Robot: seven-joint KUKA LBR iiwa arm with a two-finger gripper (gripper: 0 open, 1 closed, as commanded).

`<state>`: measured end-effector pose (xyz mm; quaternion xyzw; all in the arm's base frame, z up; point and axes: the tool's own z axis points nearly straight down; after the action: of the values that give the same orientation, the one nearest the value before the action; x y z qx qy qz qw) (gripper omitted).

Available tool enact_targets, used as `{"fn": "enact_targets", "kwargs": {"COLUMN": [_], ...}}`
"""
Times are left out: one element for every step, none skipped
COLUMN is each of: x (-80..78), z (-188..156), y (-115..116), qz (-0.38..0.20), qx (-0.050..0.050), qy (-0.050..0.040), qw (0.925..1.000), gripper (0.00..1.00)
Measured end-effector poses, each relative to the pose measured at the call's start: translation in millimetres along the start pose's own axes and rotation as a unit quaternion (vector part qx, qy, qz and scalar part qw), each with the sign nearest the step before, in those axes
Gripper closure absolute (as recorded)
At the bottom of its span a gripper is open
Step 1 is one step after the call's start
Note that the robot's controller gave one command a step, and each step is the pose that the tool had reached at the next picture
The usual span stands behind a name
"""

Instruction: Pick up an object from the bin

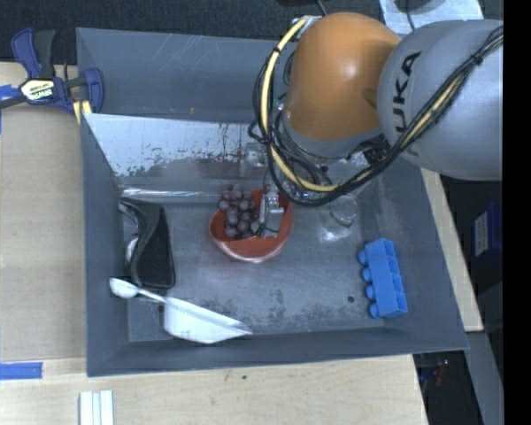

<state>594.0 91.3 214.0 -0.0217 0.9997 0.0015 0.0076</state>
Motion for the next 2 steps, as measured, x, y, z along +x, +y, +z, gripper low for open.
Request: {"fn": "enact_targets", "kwargs": {"x": [-0.2,-11.0], "z": [6,15], "y": [-15,-11], "qz": [-0.050,-0.072], "qx": [0.000,0.001], "qy": [-0.0011,-0.0059], "qw": [0.9988,0.9974], "gripper": [0.00,0.00]}}
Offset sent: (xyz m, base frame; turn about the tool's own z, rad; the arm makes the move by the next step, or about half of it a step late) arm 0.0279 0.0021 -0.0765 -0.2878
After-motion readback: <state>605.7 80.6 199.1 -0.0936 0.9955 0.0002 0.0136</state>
